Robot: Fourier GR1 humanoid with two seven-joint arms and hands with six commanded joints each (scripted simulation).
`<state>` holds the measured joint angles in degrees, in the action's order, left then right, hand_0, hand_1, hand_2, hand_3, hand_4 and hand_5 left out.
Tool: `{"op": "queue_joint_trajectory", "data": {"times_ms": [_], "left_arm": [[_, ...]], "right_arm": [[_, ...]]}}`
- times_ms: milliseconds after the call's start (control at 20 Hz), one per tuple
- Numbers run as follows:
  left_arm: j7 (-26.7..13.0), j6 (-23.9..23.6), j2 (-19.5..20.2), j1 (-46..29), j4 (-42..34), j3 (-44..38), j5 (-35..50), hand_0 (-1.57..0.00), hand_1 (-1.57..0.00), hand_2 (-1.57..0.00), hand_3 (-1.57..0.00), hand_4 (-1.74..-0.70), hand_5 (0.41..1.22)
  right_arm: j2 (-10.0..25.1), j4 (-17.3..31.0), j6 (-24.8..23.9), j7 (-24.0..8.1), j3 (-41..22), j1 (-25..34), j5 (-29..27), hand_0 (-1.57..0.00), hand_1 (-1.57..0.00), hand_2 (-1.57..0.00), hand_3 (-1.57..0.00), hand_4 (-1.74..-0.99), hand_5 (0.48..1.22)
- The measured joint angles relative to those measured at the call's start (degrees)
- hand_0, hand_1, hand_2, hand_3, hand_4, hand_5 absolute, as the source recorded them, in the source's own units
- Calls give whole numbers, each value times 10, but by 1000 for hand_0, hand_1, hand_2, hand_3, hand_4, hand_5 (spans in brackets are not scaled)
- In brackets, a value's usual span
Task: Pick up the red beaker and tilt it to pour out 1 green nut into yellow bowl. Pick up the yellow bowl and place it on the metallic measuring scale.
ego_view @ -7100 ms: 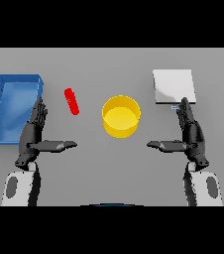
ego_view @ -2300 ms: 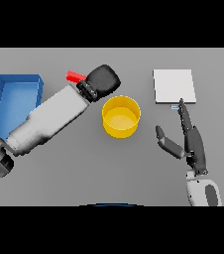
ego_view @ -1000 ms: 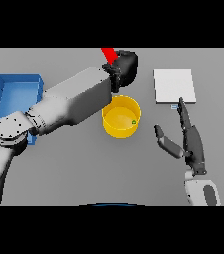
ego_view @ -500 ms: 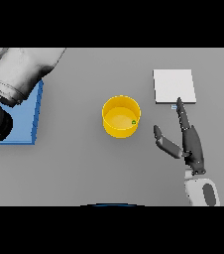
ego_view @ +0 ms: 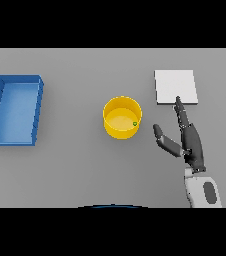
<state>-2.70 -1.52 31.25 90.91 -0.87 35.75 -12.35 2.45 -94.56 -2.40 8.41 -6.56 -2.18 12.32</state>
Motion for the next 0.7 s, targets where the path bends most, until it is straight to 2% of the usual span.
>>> {"op": "queue_joint_trajectory", "data": {"times_ms": [150, 200, 250, 300, 350, 450, 550, 700], "left_arm": [[-28, -36, 15, -51, 18, -35, 57, -1571, -1571, -1571, -1547, -1741, 1221], [-57, -54, 16, -66, 30, -50, 77, -1571, -1571, -1571, -1552, -1741, 1221], [-67, -63, 21, -75, 34, -63, 96, -1571, -1571, -1571, -1556, -1741, 1221], [-69, -73, 27, -81, 36, -77, 115, -1571, -1571, -1571, -1518, -1741, 1221], [-53, -80, 26, -97, 36, -89, 132, -1571, -1571, -1571, -1488, -1741, 1221], [-69, -87, 23, -116, 45, -103, 156, -1571, -1571, -1571, -1428, -1741, 1221], [-61, -100, 16, -141, 55, -125, 186, -1571, -1571, -1571, -1374, -1741, 1221], [-35, -110, 10, -165, 75, -145, 219, -1571, -1571, -1571, -1376, -1741, 1221]], "right_arm": [[9, -2, 17, 5, 3, 1, -15, 1, 1, 1, 1, -1148, 663], [7, -5, 18, 2, 1, 2, -16, 1, 1, 1, 1, -1157, 666], [11, -1, 18, -1, 5, 4, -17, 1, 1, 1, 1, -1165, 672], [9, 5, 16, -1, 1, 2, -10, 1, 1, 1, 1, -1168, 680], [8, 4, 11, 5, -1, 7, -3, 1, 1, 1, 1, -1181, 687], [13, -5, 16, 16, -7, -4, 0, 1, 1, 1, 1, -1191, 702], [16, -11, 15, 6, -6, -5, 3, 1, 1, 1, 1, -1194, 703], [19, -1, 18, 9, -5, -4, 3, 1, 1, 1, 1, -1207, 708]]}}
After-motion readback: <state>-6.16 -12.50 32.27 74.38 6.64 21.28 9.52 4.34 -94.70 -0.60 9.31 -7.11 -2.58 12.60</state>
